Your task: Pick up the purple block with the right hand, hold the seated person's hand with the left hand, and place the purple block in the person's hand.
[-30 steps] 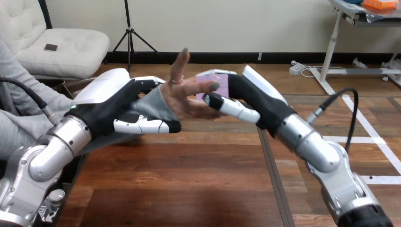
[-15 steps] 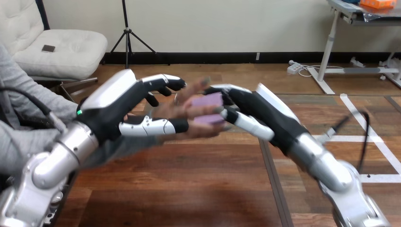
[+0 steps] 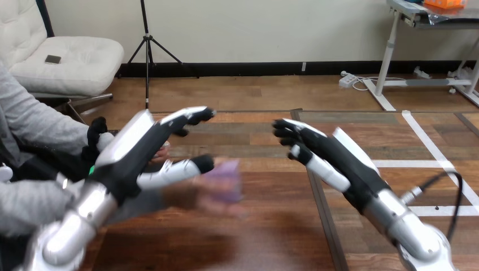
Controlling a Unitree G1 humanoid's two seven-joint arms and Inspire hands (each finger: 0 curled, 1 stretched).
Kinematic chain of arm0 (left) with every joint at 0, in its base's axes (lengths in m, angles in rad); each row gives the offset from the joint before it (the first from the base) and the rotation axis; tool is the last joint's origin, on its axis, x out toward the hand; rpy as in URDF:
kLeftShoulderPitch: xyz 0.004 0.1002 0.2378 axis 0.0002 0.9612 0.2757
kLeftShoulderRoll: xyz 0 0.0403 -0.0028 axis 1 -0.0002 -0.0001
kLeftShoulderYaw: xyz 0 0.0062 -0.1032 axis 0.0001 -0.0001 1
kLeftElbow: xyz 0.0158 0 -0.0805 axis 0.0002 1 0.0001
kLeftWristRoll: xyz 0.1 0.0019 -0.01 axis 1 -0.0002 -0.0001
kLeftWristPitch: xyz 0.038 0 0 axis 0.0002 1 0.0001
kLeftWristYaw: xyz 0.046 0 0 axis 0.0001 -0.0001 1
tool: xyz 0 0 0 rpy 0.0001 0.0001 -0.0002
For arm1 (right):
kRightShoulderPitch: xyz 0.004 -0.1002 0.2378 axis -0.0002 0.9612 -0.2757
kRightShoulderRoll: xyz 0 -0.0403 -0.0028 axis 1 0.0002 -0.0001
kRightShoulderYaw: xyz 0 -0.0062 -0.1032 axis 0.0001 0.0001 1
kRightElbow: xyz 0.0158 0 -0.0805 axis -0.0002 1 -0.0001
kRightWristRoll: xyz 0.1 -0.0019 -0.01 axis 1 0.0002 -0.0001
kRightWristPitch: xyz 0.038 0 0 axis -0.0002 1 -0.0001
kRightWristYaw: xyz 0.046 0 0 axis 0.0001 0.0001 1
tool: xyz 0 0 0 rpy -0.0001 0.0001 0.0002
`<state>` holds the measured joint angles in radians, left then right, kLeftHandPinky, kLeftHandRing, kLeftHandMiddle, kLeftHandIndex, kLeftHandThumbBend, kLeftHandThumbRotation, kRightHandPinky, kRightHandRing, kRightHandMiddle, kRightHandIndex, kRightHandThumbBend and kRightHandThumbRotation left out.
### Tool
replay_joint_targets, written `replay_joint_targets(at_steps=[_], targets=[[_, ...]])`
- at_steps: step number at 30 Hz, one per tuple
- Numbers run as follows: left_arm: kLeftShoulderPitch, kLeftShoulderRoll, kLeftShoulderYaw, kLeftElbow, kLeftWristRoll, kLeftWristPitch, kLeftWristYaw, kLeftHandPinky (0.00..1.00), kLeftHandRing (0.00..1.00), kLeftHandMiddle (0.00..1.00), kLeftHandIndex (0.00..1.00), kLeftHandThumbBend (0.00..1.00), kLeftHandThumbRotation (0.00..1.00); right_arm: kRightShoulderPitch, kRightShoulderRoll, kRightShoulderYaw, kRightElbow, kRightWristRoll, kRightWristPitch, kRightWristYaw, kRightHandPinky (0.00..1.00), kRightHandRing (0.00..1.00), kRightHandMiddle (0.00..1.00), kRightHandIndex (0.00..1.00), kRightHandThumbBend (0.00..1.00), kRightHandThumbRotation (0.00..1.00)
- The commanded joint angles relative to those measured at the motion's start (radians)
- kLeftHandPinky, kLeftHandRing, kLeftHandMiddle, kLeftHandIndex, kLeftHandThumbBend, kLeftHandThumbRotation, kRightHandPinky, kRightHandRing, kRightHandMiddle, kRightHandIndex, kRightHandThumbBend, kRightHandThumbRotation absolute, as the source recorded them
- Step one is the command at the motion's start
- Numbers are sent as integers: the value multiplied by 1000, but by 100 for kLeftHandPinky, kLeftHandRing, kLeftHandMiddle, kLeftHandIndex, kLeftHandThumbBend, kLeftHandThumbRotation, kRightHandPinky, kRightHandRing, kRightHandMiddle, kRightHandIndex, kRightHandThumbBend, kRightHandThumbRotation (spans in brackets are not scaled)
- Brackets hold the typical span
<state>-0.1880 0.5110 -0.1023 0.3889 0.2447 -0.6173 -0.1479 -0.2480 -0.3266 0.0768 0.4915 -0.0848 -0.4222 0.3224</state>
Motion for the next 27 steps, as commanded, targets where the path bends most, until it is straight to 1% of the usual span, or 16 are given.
replay_joint_targets(at_steps=[1,3,7,10,13,16,19,22,23,25,27], targets=[[32,-21,48,8,-29,-23,42,91,95,92,90,100,100,-12,-12,-38,-68,36,-26,-1,82,88,91,91,100,100],[44,-26,53,22,-29,-50,55,92,96,93,91,100,100,4,-9,-46,-74,57,-22,11,83,89,91,92,100,100],[65,-33,62,33,-36,-77,65,94,98,95,93,100,100,25,-11,-53,-86,72,-12,20,85,90,92,93,100,100],[78,-38,67,50,-50,-97,62,94,99,97,94,100,100,43,-10,-57,-95,78,-15,21,86,91,93,93,100,100],[89,-35,71,57,-72,-104,45,95,100,98,95,100,100,60,-9,-61,-103,81,-18,23,87,91,93,94,100,100],[103,-37,74,52,-94,-100,35,95,100,98,95,100,100,72,-6,-65,-104,88,-21,30,87,91,93,94,100,100],[133,-37,80,9,-96,-54,34,96,100,98,95,100,100,81,-2,-69,-104,97,-20,34,87,91,92,94,100,100],[153,-46,88,-9,-120,-52,31,95,100,97,94,100,100,96,0,-71,-117,102,-7,33,87,91,92,94,100,100],[164,-52,91,-19,-145,-53,23,95,100,97,93,100,100,105,0,-73,-126,106,-3,34,87,91,92,93,100,100],[177,-60,95,-31,-173,-52,11,95,99,96,92,100,100,116,0,-74,-136,111,2,35,87,91,92,93,100,100],[179,-81,102,-6,-217,-110,3,93,97,95,91,100,100,132,1,-77,-146,122,-1,40,87,91,92,94,100,100]])
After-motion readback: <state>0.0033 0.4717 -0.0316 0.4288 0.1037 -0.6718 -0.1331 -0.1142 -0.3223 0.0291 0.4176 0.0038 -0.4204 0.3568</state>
